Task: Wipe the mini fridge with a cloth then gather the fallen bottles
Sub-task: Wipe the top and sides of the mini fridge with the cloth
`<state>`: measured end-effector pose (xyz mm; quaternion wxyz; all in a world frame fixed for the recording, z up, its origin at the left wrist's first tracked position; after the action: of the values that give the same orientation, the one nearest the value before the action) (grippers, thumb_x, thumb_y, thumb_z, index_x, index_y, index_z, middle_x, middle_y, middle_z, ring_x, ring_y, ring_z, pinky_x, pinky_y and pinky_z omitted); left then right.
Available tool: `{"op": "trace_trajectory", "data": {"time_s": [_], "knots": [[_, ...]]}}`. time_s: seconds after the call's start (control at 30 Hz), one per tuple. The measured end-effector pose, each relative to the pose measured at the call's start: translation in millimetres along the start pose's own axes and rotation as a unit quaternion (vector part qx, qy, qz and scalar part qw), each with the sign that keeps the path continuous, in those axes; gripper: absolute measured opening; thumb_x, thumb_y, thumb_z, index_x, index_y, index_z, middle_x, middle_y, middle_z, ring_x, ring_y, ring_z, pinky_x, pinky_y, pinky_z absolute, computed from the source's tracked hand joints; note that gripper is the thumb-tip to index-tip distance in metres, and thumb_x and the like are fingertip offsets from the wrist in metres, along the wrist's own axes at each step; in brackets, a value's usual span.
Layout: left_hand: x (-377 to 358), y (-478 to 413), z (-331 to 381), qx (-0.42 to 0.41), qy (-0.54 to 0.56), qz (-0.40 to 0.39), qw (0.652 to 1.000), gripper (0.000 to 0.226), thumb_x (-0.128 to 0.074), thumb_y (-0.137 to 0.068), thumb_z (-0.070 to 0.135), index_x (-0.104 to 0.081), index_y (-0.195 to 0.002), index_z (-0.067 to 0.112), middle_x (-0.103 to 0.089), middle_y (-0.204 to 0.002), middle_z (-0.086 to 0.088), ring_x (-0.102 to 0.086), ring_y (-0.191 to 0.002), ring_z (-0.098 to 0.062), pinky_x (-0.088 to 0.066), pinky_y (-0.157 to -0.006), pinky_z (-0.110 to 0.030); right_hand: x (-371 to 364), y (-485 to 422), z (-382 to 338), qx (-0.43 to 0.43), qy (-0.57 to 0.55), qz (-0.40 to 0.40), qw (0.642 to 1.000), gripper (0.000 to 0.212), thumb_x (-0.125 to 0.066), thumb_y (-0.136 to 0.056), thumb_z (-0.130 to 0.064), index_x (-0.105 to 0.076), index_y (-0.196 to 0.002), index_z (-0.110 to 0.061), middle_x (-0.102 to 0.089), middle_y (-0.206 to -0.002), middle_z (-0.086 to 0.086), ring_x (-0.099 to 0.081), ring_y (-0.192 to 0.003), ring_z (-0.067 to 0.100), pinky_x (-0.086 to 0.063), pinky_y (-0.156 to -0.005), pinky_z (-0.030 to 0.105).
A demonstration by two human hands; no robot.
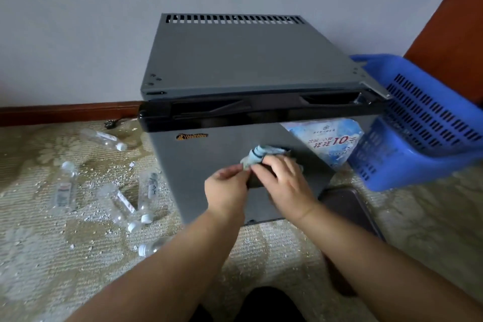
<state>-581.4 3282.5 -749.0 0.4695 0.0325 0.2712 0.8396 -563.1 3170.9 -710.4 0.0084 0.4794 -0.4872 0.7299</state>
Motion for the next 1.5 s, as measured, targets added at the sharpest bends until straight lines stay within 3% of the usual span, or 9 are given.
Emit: {"op": "trace_trajectory", "data": {"time_s": [0.2, 0.43, 0.63, 0.73, 0.83, 0.97, 1.17, 1.33, 1.5], "knots": [[-8, 34, 74, -0.139, -0.034, -0.037, 0.989, 0.017, -0.071, -0.079, 0.008, -0.065, -0.068, 0.02, -0.066, -0.067, 0.003, -0.063, -0.061, -0.009, -0.055, -0.073, -0.024, 43, -41, -2, -0.084, -0.011, 0.055, 0.995, 0.034, -0.058, -0.074, -0.015, -0.061, -0.107, -0.007, -0.056, -0.105, 0.016, -0.043, -0.095, 0.028, -0.053, -0.074, 0.04], [7, 17, 18, -0.065, -0.146, -0.059, 0.985, 0.004, -0.067, -0.084, 0.019, -0.068, -0.083, 0.016, -0.064, -0.078, 0.002, -0.06, -0.077, -0.015, -0.05, -0.079, -0.034, 16, 7, 11, -0.055, 0.089, 0.079, 0.991, 0.032, -0.057, -0.071, 0.003, -0.051, -0.098, -0.013, -0.043, -0.105, 0.01, -0.043, -0.086, 0.027, -0.04, -0.077, 0.036], [27, -19, -9, -0.064, -0.243, -0.013, 0.968, 0.015, -0.064, -0.084, 0.008, -0.068, -0.099, 0.01, -0.059, -0.07, 0.001, -0.048, -0.058, -0.013, -0.042, -0.052, -0.019, -23, 87, 57, -0.291, 0.108, 0.153, 0.938, 0.026, -0.062, -0.081, -0.008, -0.048, -0.103, -0.009, -0.043, -0.11, 0.014, -0.048, -0.096, 0.032, -0.044, -0.087, 0.04], [29, -29, -13, -0.098, -0.282, 0.003, 0.954, 0.012, -0.061, -0.085, 0.005, -0.069, -0.091, 0.012, -0.057, -0.06, -0.001, -0.045, -0.048, -0.013, -0.037, -0.039, -0.013, -39, 123, 85, -0.458, 0.046, 0.167, 0.872, 0.031, -0.064, -0.078, -0.003, -0.047, -0.104, -0.002, -0.051, -0.108, 0.026, -0.054, -0.094, 0.042, -0.042, -0.085, 0.04], [30, -32, -19, -0.111, -0.287, -0.002, 0.951, 0.015, -0.057, -0.087, 0.006, -0.068, -0.088, 0.017, -0.054, -0.056, -0.001, -0.04, -0.042, -0.012, -0.033, -0.039, -0.018, -48, 153, 113, -0.653, -0.081, 0.156, 0.736, 0.038, -0.061, -0.076, 0.01, -0.048, -0.111, 0.005, -0.054, -0.107, 0.029, -0.057, -0.098, 0.04, -0.046, -0.082, 0.034], [36, -34, -28, -0.13, -0.302, 0.003, 0.944, 0.02, -0.054, -0.087, 0.008, -0.066, -0.09, 0.024, -0.059, -0.069, 0.0, -0.043, -0.041, -0.006, -0.035, -0.049, -0.021, -58, 170, 127, -0.743, -0.149, 0.217, 0.615, 0.036, -0.058, -0.071, 0.018, -0.056, -0.106, 0.008, -0.06, -0.102, 0.018, -0.06, -0.095, 0.028, -0.039, -0.068, 0.011], [55, -33, -29, -0.126, -0.224, 0.077, 0.963, 0.023, -0.053, -0.083, 0.0, -0.067, -0.081, 0.019, -0.057, -0.062, 0.001, -0.044, -0.051, -0.016, -0.036, -0.05, -0.024, -117, 128, 13, -0.666, -0.234, 0.099, 0.701, 0.041, -0.069, -0.056, 0.01, -0.051, -0.075, -0.021, -0.059, -0.084, 0.017, -0.06, -0.072, 0.026, -0.055, -0.067, 0.047], [78, -28, -22, -0.15, -0.268, 0.116, 0.945, 0.02, -0.056, -0.081, 0.002, -0.066, -0.087, 0.017, -0.066, -0.075, 0.005, -0.061, -0.072, -0.007, -0.048, -0.063, -0.013, -173, 69, -113, -0.519, -0.288, -0.092, 0.8, 0.012, -0.046, -0.069, -0.015, -0.051, -0.079, -0.011, -0.055, -0.078, 0.012, -0.049, -0.075, 0.024, -0.055, -0.061, 0.033], [106, -34, -29, -0.147, -0.31, 0.134, 0.929, 0.018, -0.056, -0.079, 0.007, -0.066, -0.089, 0.018, -0.067, -0.081, -0.005, -0.061, -0.077, -0.023, -0.042, -0.067, -0.027, -165, 84, -106, -0.443, -0.166, -0.098, 0.875, 0.008, -0.05, -0.075, -0.021, -0.053, -0.082, -0.02, -0.06, -0.085, 0.003, -0.051, -0.074, 0.012, -0.049, -0.051, 0.021]]}}
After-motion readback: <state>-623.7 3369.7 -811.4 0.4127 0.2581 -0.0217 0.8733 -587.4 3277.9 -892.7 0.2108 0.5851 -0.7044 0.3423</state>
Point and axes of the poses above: each hand's wrist, its own y-axis away from the middle knuckle, its own x-axis out of the back of the hand, z = x × y, the point moved 7 cm from there along -y, towards the middle knuckle
